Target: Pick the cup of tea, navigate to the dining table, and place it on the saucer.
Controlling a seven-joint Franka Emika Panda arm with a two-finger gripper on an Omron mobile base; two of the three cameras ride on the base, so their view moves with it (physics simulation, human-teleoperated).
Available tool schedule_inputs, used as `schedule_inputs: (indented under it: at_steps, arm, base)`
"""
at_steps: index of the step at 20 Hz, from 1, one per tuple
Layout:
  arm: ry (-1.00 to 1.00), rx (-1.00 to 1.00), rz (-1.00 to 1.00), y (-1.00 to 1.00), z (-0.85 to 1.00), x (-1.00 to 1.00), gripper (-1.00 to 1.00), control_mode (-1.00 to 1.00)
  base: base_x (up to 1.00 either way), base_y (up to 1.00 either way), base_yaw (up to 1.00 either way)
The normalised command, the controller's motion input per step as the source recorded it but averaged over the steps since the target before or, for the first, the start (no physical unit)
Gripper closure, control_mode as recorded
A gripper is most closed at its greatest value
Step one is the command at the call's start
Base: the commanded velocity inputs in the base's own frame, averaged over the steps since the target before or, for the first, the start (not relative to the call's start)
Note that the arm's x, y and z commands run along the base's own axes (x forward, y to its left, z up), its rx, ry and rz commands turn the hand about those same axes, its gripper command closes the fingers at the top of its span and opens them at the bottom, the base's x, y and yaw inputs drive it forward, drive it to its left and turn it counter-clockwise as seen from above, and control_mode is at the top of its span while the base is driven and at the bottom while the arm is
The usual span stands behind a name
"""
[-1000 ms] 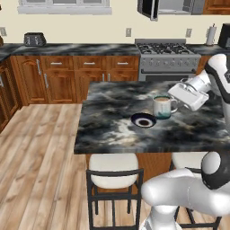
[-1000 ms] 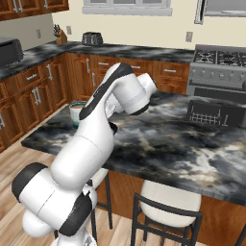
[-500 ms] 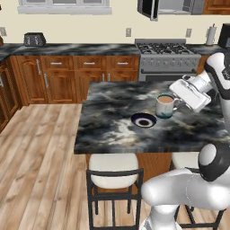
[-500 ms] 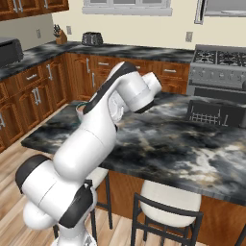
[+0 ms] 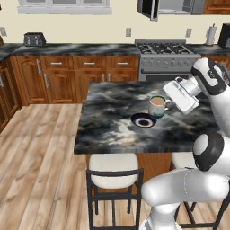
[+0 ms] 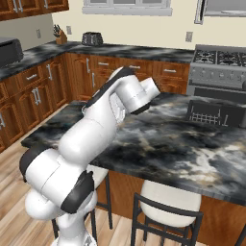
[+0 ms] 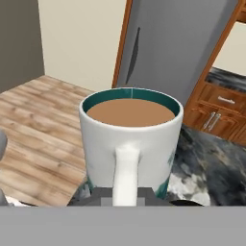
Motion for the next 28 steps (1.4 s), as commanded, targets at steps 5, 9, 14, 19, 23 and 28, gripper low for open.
schedule_inputs:
  at_steps: [5,9,14,19,23,28]
  arm:
    - [0.00,0.00,0.00,0.00,-0.44,0.69,1.00,-1.00]
    - [0.01,0.00,0.00,0.00,-0.26,0.41,1.00,-1.00]
    - [0.00,0.00,0.00,0.00,-0.23,0.22,1.00,-1.00]
    - [0.00,0.00,0.00,0.00,-0.40,0.05,1.00,-1.00]
    - [0.00,0.00,0.00,0.00,-0.37,0.14,1.00,-1.00]
    - [0.00,0.01,0.00,0.00,-0.24,0.28,1.00,-1.00]
  base:
    - [0.00,0.00,0.00]
    - [0.00,0.00,0.00]
    - [0.00,0.00,0.00]
    - [0.00,0.00,0.00]
    - [0.00,0.00,0.00]
    - [0.00,0.00,0.00]
